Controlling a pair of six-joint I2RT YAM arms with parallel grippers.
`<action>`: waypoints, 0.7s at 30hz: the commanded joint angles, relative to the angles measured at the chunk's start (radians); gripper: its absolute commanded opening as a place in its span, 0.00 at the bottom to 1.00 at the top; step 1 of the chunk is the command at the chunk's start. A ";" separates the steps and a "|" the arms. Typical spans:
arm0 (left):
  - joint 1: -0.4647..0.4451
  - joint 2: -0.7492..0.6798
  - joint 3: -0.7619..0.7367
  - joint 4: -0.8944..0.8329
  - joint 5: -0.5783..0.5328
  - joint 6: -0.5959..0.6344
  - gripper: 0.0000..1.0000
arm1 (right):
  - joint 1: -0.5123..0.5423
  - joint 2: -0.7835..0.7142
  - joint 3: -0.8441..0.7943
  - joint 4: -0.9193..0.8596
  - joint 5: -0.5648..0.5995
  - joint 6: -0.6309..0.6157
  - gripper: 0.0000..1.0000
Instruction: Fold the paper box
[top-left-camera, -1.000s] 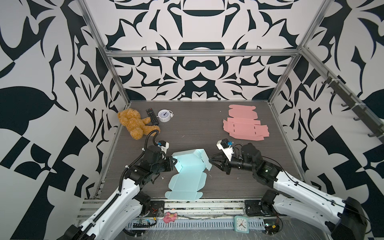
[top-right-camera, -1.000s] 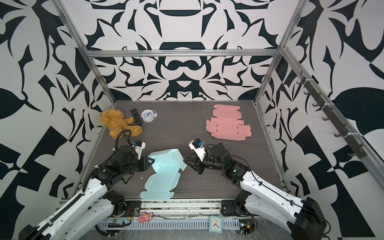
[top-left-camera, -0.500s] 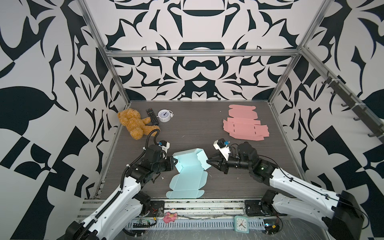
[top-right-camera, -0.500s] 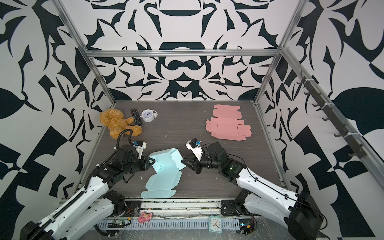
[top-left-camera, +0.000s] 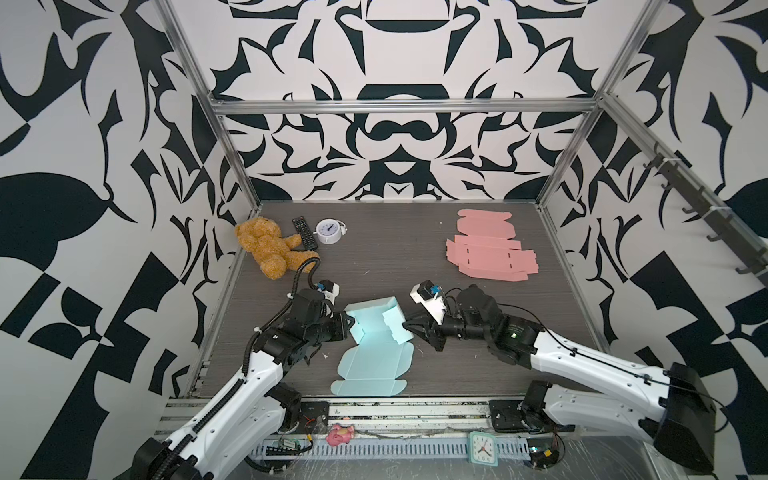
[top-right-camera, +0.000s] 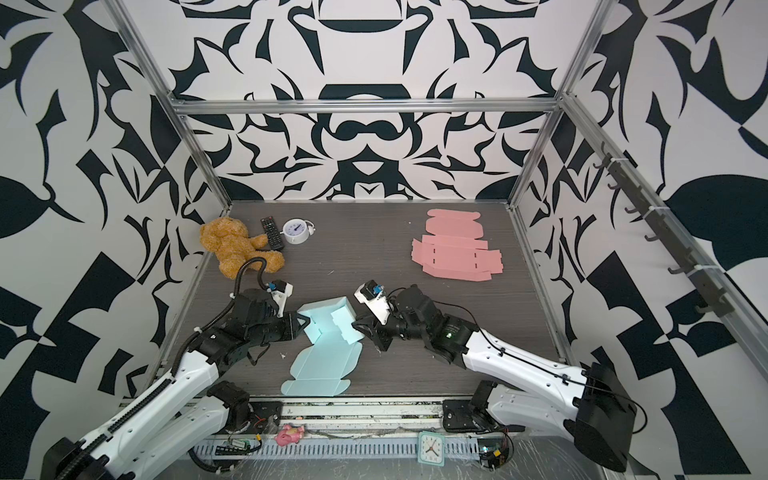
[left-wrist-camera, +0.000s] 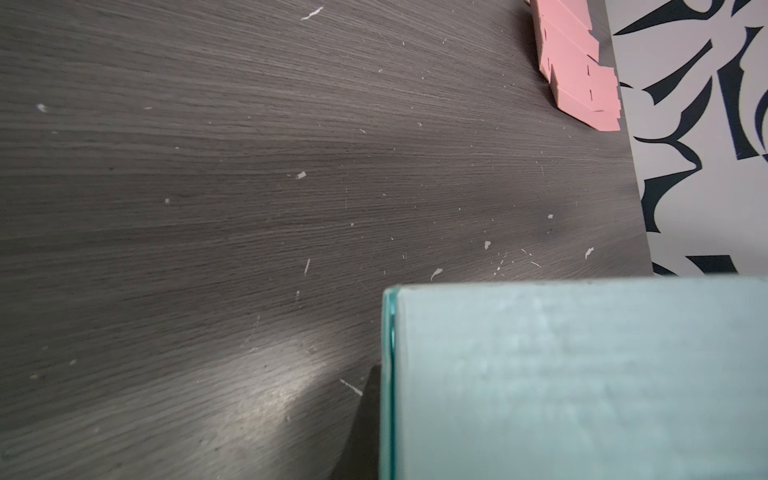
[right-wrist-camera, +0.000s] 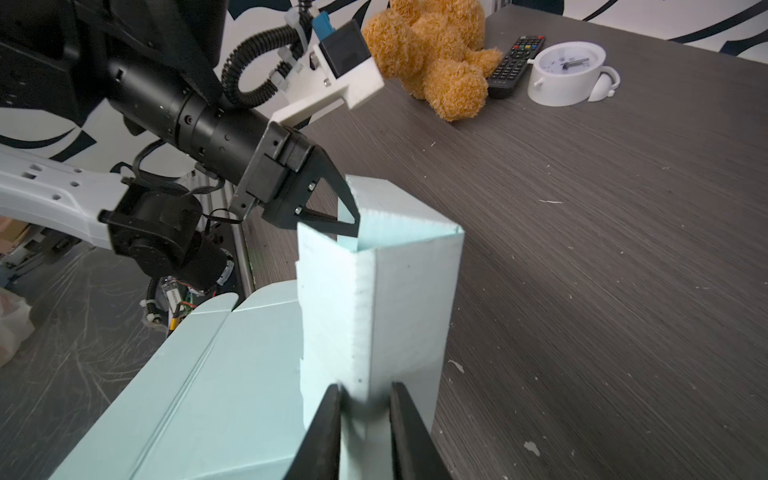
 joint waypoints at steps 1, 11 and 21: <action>0.002 0.000 -0.004 0.003 -0.029 0.003 0.05 | 0.039 0.028 0.060 -0.045 0.147 -0.015 0.23; 0.002 0.002 -0.016 -0.016 -0.125 0.006 0.04 | 0.125 0.166 0.133 -0.040 0.322 0.055 0.34; 0.002 -0.008 -0.033 -0.014 -0.186 -0.017 0.04 | 0.163 0.284 0.227 -0.050 0.440 0.112 0.32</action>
